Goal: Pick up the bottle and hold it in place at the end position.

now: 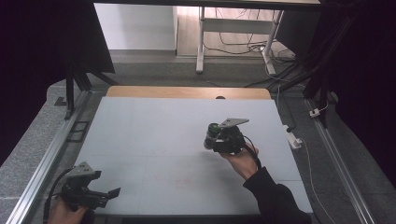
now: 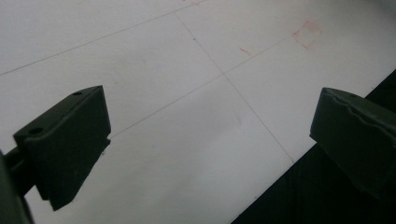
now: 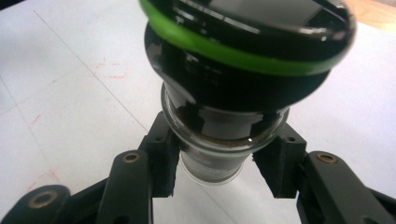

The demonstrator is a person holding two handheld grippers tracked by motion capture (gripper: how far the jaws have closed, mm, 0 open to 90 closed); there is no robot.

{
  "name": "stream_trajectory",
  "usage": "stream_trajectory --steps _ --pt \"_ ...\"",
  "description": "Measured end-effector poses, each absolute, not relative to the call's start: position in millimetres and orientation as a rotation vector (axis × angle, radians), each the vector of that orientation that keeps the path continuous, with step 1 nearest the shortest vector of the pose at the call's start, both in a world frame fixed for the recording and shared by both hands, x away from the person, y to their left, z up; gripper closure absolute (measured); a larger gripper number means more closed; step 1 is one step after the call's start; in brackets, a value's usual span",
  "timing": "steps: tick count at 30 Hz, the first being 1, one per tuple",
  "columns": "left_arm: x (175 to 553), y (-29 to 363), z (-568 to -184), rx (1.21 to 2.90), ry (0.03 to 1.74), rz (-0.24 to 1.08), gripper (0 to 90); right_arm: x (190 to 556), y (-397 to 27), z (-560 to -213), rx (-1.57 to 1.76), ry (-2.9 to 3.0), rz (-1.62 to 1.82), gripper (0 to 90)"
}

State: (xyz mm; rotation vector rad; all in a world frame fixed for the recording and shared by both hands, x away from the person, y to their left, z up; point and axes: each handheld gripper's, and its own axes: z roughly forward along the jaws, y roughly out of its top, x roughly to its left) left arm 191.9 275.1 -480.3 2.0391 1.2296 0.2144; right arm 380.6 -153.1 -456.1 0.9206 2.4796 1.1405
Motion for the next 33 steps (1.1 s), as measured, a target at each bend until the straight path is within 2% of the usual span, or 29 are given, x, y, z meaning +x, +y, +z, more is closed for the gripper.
stream_trajectory --steps 19,33 --pt "191.9 276.1 -480.9 2.038 1.237 0.202 0.0 405.2 -92.7 -471.3 0.796 2.546 1.083 52.3" --pt "191.6 276.4 -481.0 2.040 1.231 0.195 0.0 414.4 -76.8 -491.0 0.784 2.567 1.050 52.3"
